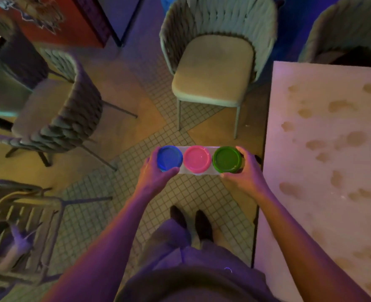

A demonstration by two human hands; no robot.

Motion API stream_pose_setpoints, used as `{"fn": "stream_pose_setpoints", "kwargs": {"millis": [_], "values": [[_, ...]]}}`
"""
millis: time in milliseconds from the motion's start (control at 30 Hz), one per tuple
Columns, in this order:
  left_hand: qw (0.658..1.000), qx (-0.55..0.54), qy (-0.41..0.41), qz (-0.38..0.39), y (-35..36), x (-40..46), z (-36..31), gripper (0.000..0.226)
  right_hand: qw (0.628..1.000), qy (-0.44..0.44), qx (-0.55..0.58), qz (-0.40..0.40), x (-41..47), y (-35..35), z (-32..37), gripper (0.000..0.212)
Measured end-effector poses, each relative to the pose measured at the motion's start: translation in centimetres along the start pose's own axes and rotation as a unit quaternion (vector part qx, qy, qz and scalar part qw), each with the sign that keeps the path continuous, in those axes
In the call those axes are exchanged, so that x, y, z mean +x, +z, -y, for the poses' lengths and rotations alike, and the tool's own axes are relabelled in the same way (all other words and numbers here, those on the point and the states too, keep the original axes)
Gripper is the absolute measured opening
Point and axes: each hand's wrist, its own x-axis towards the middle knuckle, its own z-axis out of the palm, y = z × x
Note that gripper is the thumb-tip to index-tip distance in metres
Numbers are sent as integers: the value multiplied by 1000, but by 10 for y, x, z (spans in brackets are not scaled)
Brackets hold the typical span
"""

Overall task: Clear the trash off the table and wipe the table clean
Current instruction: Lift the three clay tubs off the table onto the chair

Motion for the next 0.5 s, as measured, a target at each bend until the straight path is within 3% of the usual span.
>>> {"fn": "stream_pose_setpoints", "kwargs": {"millis": [500], "values": [[996, 1, 60, 73, -17, 199, -53, 94, 993, 76, -32, -81, 141, 4, 57, 95]]}}
